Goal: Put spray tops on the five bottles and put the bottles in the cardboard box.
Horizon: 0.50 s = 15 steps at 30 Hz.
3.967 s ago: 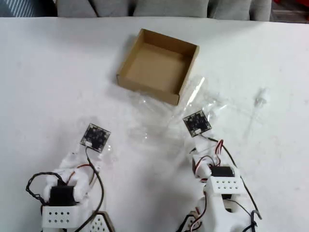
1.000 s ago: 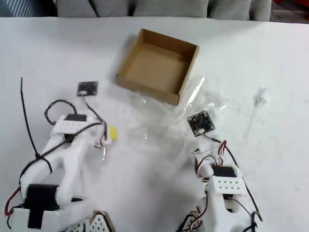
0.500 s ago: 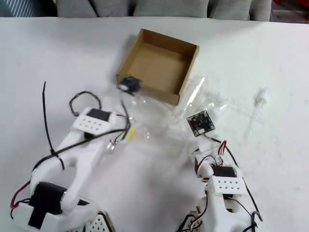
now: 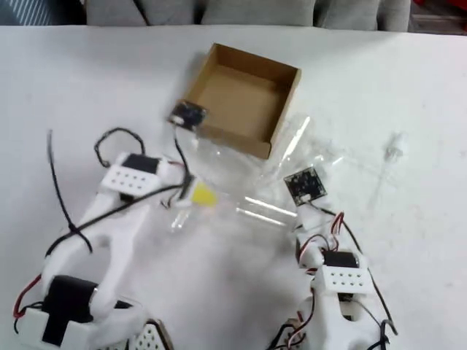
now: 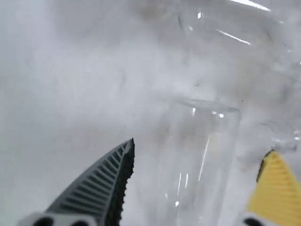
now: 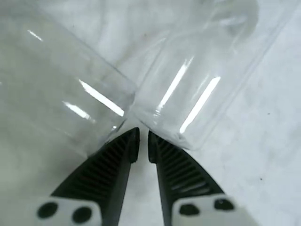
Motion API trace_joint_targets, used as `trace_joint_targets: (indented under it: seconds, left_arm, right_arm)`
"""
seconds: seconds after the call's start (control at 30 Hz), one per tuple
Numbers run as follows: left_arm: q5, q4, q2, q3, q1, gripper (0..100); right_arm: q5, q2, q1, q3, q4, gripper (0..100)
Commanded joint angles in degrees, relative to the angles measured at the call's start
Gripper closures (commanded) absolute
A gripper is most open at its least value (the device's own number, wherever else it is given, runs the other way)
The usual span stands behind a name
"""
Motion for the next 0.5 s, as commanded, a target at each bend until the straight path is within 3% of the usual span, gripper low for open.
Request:
trace_joint_targets:
  seconds: [0.0, 0.17, 0.47]
  left_arm:
    - [1.58, 8.44, -0.31, -7.65, -1.63, 59]
    - [1.41, 13.8, -4.62, -8.18, -8.48, 59]
    - [-1.14, 14.15, -25.63, 11.34, -19.91, 60]
  right_arm:
    - [0.18, -0.92, -0.13, -0.62, 0.22, 98.1]
    - [0.18, -0.92, -0.13, -0.62, 0.22, 98.1]
    - [0.18, -0.92, -0.04, -0.62, 0.22, 98.1]
